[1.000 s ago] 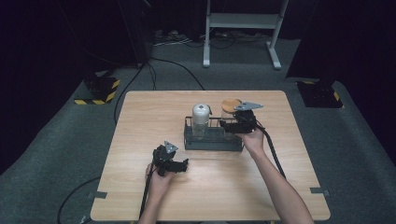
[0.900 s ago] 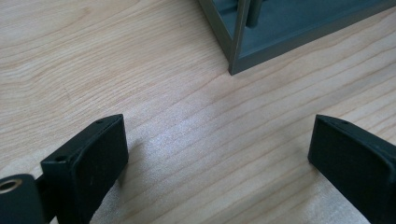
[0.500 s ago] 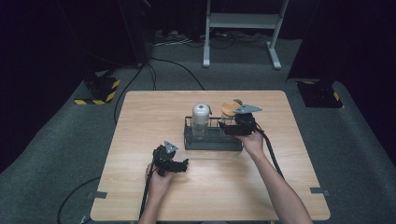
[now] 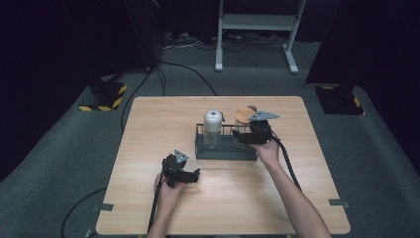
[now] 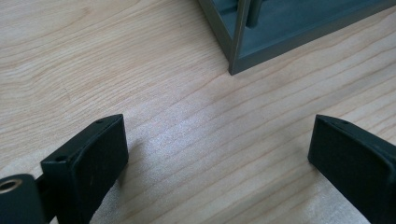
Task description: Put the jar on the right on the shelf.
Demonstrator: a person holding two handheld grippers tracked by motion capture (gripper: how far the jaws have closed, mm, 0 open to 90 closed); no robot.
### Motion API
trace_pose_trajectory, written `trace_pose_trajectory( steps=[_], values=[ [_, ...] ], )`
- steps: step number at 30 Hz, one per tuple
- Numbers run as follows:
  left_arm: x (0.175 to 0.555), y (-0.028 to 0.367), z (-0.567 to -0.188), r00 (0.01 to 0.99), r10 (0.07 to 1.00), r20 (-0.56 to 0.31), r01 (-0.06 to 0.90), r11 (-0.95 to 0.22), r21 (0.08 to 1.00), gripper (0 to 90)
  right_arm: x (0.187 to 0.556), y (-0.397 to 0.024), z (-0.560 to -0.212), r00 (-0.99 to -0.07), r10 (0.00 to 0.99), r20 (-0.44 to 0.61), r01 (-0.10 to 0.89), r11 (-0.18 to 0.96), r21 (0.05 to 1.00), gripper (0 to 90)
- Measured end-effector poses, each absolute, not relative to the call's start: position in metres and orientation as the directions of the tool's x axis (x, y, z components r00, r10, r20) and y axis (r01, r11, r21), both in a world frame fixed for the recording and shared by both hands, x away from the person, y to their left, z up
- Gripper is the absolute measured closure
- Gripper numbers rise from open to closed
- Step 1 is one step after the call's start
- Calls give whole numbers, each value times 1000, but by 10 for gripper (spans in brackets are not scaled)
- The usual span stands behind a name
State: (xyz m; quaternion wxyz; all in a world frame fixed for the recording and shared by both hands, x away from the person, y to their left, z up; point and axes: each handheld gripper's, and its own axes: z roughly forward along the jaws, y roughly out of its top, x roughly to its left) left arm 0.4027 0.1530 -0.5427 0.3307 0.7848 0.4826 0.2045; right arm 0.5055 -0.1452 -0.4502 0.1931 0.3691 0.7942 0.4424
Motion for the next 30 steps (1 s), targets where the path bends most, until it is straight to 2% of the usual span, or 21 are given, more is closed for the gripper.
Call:
trace_pose_trajectory(
  steps=[14,30],
  values=[
    [403,153,-543,450,893,1,623,-315,716,50,505,-148,-449,-659,750,49,433,325,841,164],
    [403,153,-543,450,893,1,623,-315,716,50,499,-156,-438,-671,740,53,413,314,855,157]
  ],
)
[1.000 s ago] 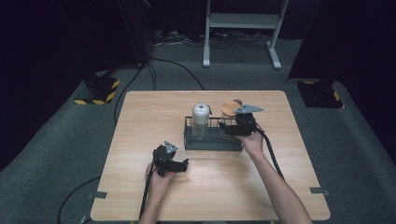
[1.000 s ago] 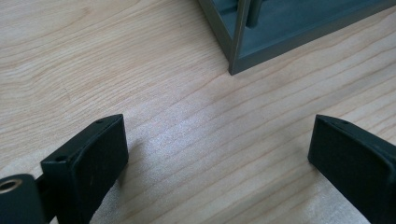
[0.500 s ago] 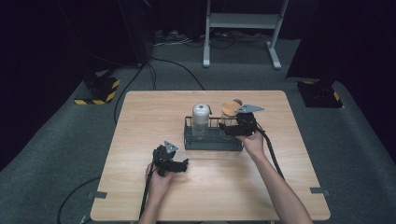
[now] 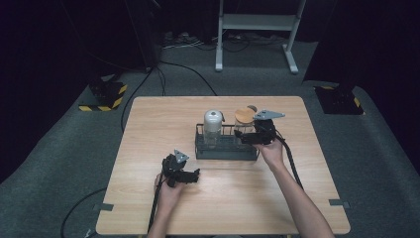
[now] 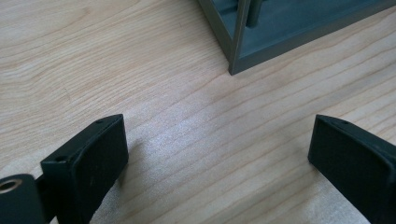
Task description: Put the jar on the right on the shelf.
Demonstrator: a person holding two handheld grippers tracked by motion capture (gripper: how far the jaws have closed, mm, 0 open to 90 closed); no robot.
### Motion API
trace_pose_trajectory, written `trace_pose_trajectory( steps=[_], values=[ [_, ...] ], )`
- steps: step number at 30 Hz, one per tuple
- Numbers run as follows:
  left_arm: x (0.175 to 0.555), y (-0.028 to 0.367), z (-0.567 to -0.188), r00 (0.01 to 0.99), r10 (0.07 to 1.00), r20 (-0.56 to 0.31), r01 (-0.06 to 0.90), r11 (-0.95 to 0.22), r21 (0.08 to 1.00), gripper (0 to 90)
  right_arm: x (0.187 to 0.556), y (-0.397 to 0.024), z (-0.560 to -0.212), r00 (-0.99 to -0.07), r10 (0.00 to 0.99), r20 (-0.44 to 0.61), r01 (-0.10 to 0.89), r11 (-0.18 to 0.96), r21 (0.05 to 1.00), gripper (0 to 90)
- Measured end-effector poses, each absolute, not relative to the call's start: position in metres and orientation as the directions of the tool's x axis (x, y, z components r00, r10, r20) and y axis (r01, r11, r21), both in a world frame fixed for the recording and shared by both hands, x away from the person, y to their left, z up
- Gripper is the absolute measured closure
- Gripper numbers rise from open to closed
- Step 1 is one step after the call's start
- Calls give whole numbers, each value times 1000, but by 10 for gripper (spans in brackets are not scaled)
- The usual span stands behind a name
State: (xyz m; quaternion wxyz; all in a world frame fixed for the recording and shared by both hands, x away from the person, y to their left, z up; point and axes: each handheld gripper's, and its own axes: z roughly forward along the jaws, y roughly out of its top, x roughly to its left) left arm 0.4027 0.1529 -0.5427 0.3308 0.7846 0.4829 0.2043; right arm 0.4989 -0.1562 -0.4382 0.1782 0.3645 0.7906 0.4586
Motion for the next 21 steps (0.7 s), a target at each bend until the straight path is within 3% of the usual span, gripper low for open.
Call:
trace_pose_trajectory(
  steps=[21],
  values=[
    [403,153,-543,450,893,1,623,-315,716,50,488,-165,-426,-673,738,43,392,306,868,158]
  ],
)
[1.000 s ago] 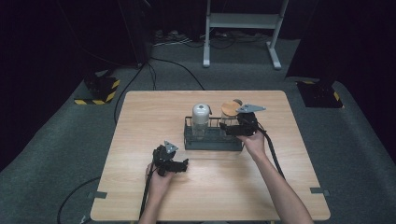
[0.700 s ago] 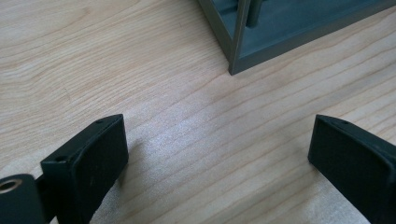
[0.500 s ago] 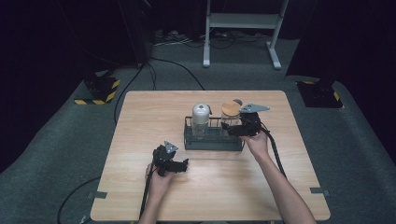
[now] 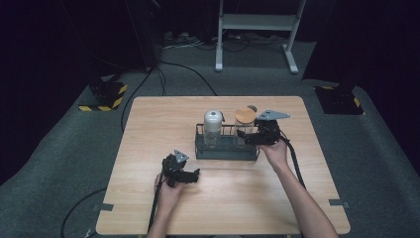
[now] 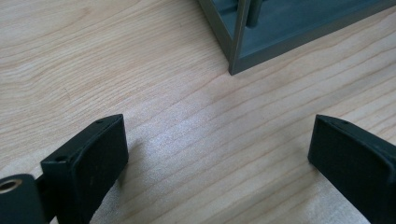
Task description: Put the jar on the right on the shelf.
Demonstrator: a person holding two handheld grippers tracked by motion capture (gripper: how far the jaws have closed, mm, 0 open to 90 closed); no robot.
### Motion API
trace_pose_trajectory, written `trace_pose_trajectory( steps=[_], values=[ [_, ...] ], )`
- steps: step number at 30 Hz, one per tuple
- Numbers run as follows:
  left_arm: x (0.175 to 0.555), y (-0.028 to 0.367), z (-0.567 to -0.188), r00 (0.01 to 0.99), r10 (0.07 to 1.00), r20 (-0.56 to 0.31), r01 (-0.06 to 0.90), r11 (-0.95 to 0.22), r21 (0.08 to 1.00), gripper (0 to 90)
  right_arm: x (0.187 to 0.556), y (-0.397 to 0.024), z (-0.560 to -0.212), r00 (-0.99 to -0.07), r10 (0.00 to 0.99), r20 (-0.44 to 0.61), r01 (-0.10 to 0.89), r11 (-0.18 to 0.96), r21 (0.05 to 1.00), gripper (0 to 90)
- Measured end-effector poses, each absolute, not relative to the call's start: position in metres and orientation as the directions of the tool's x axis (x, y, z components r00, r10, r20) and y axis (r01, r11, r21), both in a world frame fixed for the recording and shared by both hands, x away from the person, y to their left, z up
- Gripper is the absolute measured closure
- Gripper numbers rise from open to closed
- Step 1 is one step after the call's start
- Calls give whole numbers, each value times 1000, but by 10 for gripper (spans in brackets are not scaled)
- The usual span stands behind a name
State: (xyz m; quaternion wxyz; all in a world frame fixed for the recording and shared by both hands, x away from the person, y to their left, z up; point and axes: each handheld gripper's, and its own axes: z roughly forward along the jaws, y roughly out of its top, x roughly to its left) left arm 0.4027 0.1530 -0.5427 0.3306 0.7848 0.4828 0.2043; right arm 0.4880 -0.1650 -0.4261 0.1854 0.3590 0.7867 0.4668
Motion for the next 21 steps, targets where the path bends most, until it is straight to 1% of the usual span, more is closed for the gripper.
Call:
trace_pose_trajectory(
  steps=[21],
  values=[
    [403,153,-543,450,893,1,623,-315,716,50,475,-178,-420,-677,735,48,371,284,884,164]
  ],
)
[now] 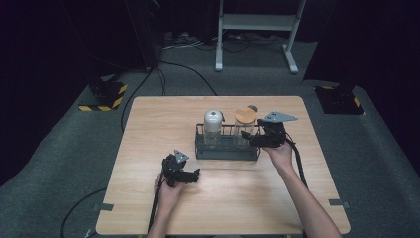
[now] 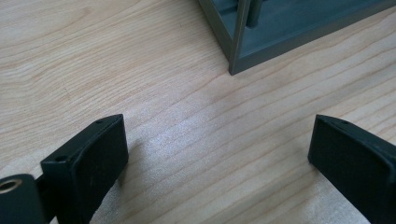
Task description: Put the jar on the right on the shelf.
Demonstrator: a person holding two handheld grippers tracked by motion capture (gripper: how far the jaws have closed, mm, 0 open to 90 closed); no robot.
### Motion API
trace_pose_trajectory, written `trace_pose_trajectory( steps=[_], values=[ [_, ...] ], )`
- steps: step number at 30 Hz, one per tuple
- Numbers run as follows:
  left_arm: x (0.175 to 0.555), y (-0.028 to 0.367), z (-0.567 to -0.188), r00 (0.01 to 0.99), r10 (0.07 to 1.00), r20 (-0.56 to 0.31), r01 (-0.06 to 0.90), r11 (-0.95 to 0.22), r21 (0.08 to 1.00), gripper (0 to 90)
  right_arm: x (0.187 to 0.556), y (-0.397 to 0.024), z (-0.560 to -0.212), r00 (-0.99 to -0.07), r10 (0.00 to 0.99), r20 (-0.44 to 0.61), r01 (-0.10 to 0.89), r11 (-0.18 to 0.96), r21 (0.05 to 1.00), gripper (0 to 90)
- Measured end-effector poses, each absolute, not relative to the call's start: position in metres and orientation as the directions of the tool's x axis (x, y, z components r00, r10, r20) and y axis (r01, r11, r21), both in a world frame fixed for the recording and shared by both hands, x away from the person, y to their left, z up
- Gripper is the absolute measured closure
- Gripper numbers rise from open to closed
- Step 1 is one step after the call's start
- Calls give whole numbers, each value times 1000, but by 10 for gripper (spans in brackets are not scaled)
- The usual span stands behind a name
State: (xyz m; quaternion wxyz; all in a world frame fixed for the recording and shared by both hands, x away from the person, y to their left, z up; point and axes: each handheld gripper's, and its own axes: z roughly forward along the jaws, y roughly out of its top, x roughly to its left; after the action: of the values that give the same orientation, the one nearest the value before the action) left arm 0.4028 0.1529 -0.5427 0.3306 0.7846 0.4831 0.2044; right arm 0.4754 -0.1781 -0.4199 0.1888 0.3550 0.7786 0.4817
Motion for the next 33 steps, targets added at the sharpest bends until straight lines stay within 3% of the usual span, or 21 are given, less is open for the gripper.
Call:
trace_pose_trajectory(
  steps=[33],
  values=[
    [403,153,-543,450,893,1,623,-315,716,51,455,-197,-410,-685,725,71,363,256,896,170]
  ],
)
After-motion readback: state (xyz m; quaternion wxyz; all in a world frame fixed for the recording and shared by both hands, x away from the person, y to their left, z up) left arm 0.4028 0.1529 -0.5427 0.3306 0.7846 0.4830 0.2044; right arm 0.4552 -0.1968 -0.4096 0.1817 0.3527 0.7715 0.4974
